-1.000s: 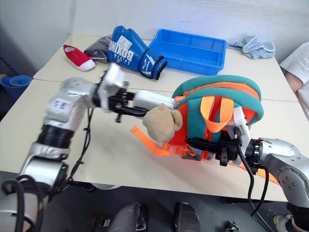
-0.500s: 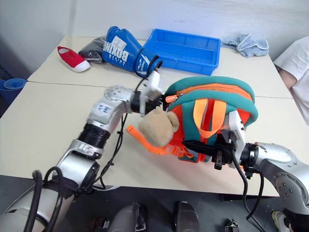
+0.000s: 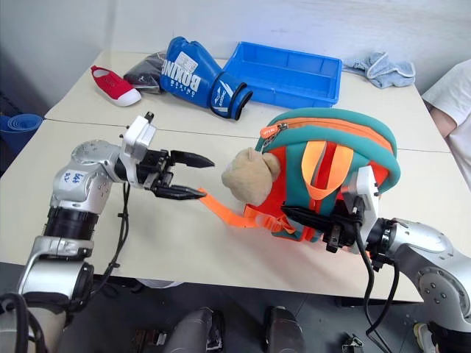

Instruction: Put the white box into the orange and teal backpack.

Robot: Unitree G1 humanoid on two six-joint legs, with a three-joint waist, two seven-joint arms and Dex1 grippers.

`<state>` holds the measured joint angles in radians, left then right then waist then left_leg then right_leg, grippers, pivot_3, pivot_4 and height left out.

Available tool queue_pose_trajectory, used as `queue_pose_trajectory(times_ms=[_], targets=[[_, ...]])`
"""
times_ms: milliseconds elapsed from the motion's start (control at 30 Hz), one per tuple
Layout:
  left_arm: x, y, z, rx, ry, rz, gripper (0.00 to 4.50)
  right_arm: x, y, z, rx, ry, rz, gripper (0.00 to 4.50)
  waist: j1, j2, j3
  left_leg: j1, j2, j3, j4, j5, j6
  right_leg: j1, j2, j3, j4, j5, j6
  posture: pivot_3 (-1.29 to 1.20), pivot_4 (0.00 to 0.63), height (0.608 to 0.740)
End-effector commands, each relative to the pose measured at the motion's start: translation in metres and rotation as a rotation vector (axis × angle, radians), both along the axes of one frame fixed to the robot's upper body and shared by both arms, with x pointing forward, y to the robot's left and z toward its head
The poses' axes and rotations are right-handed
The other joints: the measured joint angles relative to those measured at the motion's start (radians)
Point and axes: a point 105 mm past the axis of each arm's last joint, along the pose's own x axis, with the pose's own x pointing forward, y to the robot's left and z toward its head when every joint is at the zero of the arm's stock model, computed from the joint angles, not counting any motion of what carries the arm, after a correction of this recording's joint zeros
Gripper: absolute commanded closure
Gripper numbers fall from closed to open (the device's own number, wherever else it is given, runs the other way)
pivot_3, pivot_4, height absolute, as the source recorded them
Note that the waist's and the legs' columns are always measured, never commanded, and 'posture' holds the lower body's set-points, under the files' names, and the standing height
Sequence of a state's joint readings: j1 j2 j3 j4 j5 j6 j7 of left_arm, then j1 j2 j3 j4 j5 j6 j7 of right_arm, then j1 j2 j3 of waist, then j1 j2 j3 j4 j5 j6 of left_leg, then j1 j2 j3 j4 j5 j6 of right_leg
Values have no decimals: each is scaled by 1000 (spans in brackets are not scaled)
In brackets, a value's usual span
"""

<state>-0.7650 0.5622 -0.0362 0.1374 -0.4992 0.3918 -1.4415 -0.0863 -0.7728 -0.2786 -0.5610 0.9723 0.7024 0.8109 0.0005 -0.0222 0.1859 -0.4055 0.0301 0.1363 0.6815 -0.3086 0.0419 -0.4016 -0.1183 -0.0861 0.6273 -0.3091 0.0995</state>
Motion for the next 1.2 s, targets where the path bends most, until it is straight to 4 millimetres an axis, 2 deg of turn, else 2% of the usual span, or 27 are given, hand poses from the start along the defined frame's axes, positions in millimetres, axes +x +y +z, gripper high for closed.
queue_pose_trajectory(times_ms=[33,167,400,500,633,733,800,867,933,1000,1167,1200], targets=[[-10,-16,7,-38,-101,14,706,-3,4,7,5,-30,27,4500,0,0,0,0,0,0,0,0,0,0,0,0,-1,0,0,0,150,740],[-10,-38,11,-133,-96,33,706,-4,10,6,-12,-26,63,4500,0,0,0,1,0,-1,0,1,0,0,1,0,0,0,0,0,150,740],[-5,-62,16,-221,-111,66,706,-3,11,4,-8,-22,60,4500,1,0,0,1,0,0,0,1,0,0,2,-1,0,0,0,0,150,740],[-11,-64,19,-251,-90,40,1240,-3,12,4,2,-24,55,4500,2,0,0,1,0,0,0,1,0,0,2,-2,0,0,0,0,150,740],[-1,-44,25,-250,-72,85,2434,-3,9,3,2,-29,31,4500,0,0,0,1,0,-1,0,1,0,0,2,-2,0,0,0,0,150,740],[19,-18,30,-218,-76,182,3233,-2,6,3,6,-34,9,4500,-1,0,0,1,0,-1,0,1,0,0,2,-2,0,0,0,0,150,740],[36,4,31,-197,-53,269,3667,-2,4,3,11,-37,-8,4500,0,0,0,1,0,-1,0,1,-1,0,2,-4,0,0,0,0,150,740],[52,22,29,-182,-13,355,3876,-2,2,3,12,-37,-17,4500,0,0,0,1,0,-1,0,1,-1,0,2,-6,0,0,0,0,150,740],[69,35,16,-110,-31,450,3876,-3,1,2,14,-36,-25,4500,1,0,0,1,0,-1,0,1,0,0,3,-9,0,0,0,0,150,740],[78,38,-6,-3,-64,482,3876,-4,0,2,19,-36,-34,4500,1,0,0,1,-1,0,0,1,0,0,3,-12,0,0,0,0,150,740],[84,20,-54,74,3,479,3876,-5,-1,-1,34,-35,-58,4500,4,0,0,1,-1,-1,0,1,0,1,3,-13,1,0,0,0,150,740],[82,17,-73,131,15,468,3876,-6,-1,-1,39,-32,-62,4500,4,0,0,1,-1,-1,0,1,0,1,3,-13,1,0,0,0,150,740]])
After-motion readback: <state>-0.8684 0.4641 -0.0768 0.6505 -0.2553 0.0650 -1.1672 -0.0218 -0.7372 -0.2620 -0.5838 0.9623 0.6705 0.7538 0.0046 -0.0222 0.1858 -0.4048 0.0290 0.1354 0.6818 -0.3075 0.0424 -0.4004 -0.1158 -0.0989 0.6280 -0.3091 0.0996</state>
